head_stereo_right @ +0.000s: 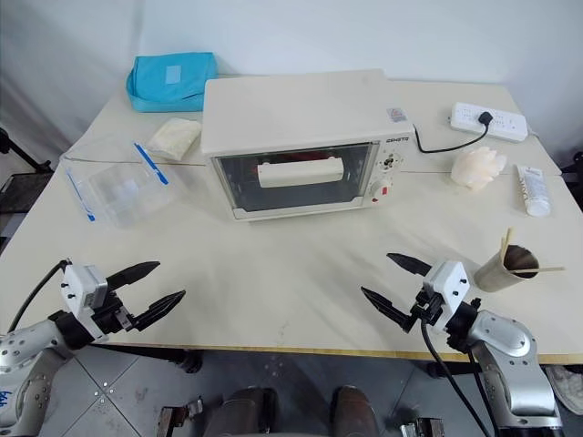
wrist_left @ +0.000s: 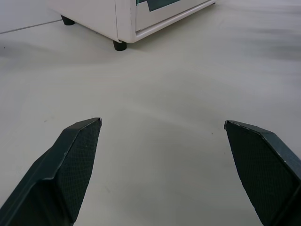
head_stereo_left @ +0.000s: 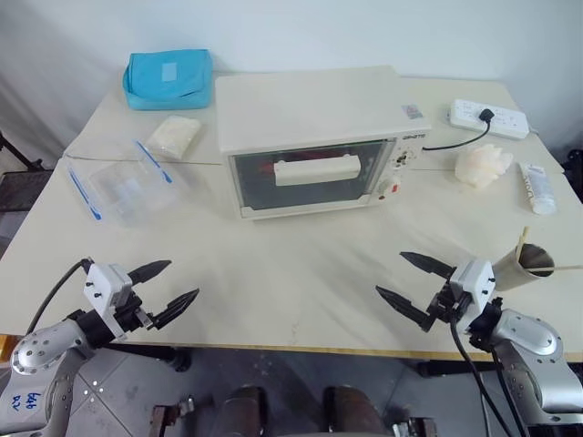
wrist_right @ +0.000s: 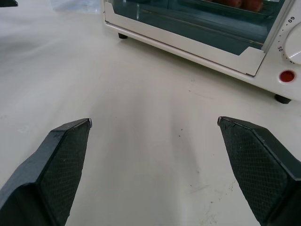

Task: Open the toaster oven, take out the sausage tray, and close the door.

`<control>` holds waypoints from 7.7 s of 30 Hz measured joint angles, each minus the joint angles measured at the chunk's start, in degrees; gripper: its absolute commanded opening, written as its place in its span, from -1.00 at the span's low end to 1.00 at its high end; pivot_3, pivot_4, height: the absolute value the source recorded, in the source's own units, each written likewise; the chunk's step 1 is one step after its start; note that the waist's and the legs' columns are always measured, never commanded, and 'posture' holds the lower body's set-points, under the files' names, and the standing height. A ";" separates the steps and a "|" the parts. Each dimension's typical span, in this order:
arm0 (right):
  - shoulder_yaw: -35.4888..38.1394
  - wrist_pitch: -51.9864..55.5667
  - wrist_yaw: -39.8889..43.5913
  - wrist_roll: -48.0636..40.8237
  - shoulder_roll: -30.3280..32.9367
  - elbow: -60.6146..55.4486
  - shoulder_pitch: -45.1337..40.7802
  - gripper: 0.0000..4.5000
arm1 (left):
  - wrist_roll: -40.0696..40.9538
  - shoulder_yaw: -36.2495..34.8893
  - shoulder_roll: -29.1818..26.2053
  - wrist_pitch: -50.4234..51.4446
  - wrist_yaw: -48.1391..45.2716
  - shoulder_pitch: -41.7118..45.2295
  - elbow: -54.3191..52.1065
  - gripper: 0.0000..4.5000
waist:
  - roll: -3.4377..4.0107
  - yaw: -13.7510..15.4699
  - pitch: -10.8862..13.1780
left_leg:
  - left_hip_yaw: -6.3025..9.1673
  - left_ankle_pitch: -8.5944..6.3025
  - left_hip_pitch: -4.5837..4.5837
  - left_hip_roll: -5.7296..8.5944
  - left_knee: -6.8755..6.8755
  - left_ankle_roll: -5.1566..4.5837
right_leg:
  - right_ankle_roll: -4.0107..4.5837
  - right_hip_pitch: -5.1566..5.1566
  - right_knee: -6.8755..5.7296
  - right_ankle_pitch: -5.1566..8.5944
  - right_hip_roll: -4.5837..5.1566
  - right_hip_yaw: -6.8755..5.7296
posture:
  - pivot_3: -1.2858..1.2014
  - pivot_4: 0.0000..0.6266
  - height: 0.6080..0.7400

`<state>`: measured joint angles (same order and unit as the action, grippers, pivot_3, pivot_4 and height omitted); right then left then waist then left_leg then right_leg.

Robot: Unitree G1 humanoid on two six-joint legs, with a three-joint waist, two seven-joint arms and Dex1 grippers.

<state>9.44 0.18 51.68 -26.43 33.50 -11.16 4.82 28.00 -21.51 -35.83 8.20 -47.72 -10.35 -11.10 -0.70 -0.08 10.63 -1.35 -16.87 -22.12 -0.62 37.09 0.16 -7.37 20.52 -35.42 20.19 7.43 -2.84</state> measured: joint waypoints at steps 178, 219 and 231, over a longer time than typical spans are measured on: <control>-34.31 -12.47 -43.44 62.27 -16.25 44.14 -57.57 -0.13 | 8.02 5.89 9.43 7.69 1.80 14.07 -3.94 1.00 | -0.11 -2.03 0.06 | -1.16 -0.13 -0.38 -0.13 0.82 -0.08 | -0.19 0.98 -1.07 -0.16 0.13 -0.76 | 0.03 -0.52 1.00; -36.49 -10.40 -43.23 68.77 -15.21 46.08 -60.41 -0.98 | 4.94 9.79 9.99 0.51 -2.89 35.50 15.94 1.00 | -0.21 -3.02 0.04 | -1.17 -0.06 -0.41 -0.17 0.75 -0.01 | -0.15 1.06 -1.12 -0.18 0.10 -0.83 | 0.03 -0.52 1.00; -35.58 -10.67 -36.08 69.59 -9.30 24.30 -47.49 -0.98 | 4.56 9.77 10.23 -0.16 -3.90 39.07 19.54 1.00 | -0.22 -3.03 0.04 | -1.20 -0.06 -0.40 -0.18 0.74 0.00 | -0.15 1.05 -1.09 -0.18 0.08 -0.85 | 0.03 -0.52 1.00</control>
<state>-26.13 -10.49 15.60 43.15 24.20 13.15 -42.67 32.56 -11.74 -25.60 8.04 -51.62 28.72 8.44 -0.92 -3.10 10.67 -2.55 -16.92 -22.52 -0.80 37.83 0.16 -7.52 21.58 -36.51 20.02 7.51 -3.69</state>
